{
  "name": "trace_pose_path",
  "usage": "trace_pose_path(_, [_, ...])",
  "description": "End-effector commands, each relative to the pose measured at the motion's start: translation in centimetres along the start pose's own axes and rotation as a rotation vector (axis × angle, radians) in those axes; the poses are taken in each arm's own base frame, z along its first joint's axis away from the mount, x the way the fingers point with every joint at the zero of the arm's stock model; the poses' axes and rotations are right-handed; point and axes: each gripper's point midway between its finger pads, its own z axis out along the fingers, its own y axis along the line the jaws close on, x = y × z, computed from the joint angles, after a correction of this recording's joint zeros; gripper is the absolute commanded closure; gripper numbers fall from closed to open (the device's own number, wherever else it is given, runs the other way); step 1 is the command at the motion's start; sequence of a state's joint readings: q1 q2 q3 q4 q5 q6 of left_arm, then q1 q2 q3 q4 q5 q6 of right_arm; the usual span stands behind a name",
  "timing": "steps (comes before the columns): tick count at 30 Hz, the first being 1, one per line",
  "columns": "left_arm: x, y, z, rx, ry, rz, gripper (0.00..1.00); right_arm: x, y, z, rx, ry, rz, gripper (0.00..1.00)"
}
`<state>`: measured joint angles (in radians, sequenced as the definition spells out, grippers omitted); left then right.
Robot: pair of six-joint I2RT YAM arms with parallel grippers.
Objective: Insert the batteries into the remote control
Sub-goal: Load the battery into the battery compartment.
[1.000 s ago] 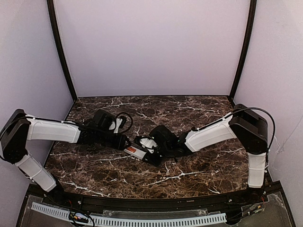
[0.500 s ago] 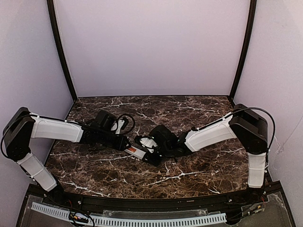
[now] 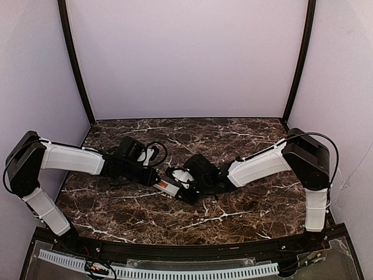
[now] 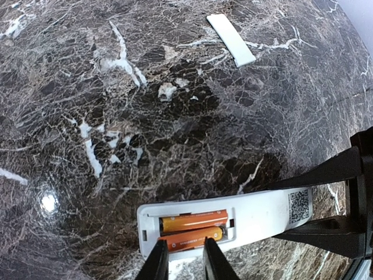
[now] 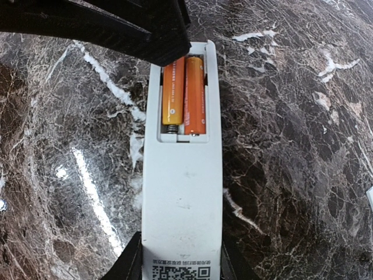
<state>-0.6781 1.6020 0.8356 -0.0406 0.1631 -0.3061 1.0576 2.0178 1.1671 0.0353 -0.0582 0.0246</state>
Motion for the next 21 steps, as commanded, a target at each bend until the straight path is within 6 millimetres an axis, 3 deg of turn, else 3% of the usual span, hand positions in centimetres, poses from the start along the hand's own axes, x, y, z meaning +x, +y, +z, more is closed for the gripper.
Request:
trace_pose_path(1, [0.0,0.4,0.1,-0.02,0.018,0.008,0.79,2.5,0.2,0.5,-0.003,0.092,0.019,0.95])
trace_pose_path(21, [1.3,0.7,0.7,-0.034,0.072,0.012,0.89,2.5,0.2,0.6,-0.005,0.097,0.011,0.95])
